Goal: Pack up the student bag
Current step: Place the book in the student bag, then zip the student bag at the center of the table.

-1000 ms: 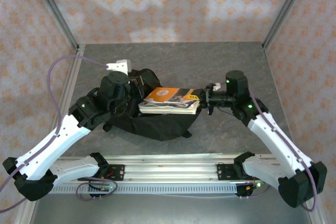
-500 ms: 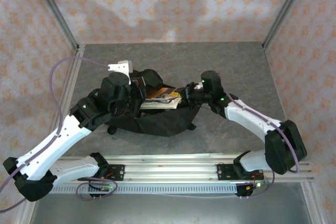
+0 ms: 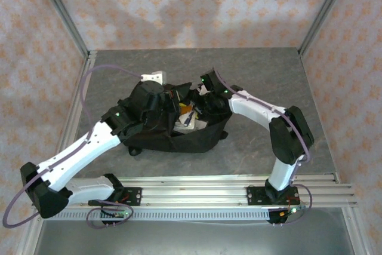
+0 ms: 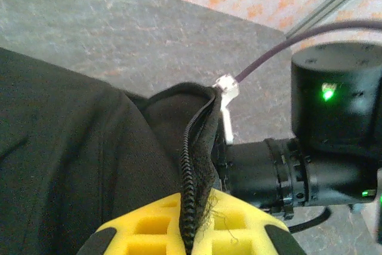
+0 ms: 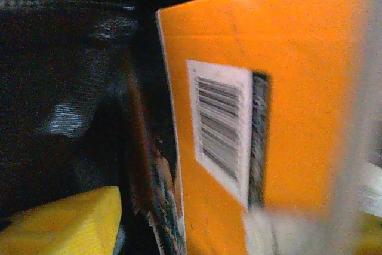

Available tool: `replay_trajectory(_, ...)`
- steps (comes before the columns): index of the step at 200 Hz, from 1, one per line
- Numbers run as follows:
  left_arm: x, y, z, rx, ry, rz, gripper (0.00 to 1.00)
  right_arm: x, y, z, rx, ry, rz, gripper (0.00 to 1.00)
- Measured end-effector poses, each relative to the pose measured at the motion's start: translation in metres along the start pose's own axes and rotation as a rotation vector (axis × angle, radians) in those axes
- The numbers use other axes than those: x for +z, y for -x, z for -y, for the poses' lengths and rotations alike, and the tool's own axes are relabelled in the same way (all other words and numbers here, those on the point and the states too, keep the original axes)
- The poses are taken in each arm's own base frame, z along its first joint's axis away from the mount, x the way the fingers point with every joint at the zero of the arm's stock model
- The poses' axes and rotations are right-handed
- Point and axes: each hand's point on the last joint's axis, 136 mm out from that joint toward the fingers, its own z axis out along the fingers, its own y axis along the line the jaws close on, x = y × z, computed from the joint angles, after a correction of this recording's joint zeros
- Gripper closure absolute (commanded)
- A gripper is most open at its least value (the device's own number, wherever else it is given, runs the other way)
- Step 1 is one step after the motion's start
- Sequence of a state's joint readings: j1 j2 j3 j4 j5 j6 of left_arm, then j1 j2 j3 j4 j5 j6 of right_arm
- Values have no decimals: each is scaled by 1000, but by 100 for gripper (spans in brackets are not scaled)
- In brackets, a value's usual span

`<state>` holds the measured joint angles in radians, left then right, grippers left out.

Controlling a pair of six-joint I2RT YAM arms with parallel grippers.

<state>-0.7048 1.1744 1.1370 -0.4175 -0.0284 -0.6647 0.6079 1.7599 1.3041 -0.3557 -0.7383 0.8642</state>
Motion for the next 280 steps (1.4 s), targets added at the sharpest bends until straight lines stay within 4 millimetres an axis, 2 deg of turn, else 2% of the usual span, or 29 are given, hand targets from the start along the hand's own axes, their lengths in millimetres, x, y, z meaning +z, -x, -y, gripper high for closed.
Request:
replay_trajectory(7,6,-4,1,-5,-1,-15,82,-8,6,9,-17,-48,33,25)
replay_trajectory(20,17,-11,3,-17,-7,-45,72,-32,17,29,-26,-135,100,24)
replay_trajectory(25,21,-15,4,-22,-11,-60,67,-46,24,36,-25,-166,138,19)
replay_trajectory(33,27,-19,4,-26,-11,-79,56,-68,32,45,-26,-198,192,18)
replay_trajectory(45,33,-26,5,-24,-13,-105,40,-106,40,56,-18,-235,288,20)
replay_trajectory(55,36,-29,6,-34,-15,-121,32,-136,42,63,-18,-268,360,23)
replay_trajectory(71,34,-27,9,-29,-19,-130,27,-173,36,65,-55,-311,453,38)
replay_trajectory(93,20,-11,19,-35,-39,-101,25,-196,16,69,-107,-324,514,54)
replay_trajectory(108,2,3,20,-44,-49,-66,24,-205,-3,71,-173,-316,533,55)
replay_trajectory(119,-13,13,13,-57,-33,-35,24,-208,-22,66,-255,-291,537,53)
replay_trajectory(143,-44,30,-15,-130,54,26,22,-203,-65,45,-461,-184,493,47)
replay_trajectory(160,-59,32,-41,-207,129,48,18,-184,-96,28,-647,-120,435,42)
replay_trajectory(180,-67,13,-72,-293,216,19,18,-143,-150,11,-978,-43,323,34)
replay_trajectory(192,-67,-6,-88,-336,266,-23,18,-114,-181,11,-1176,-19,261,34)
replay_trajectory(204,-68,-24,-101,-368,313,-62,18,-91,-199,18,-1329,-11,218,34)
replay_trajectory(229,-76,-55,-125,-435,381,-109,18,-58,-200,20,-1536,-57,234,30)
replay_trajectory(255,-91,-72,-142,-512,389,-91,19,-36,-192,10,-1663,-90,291,28)
replay_trajectory(280,-96,-86,-151,-568,389,-91,19,-17,-190,4,-1721,-92,316,29)
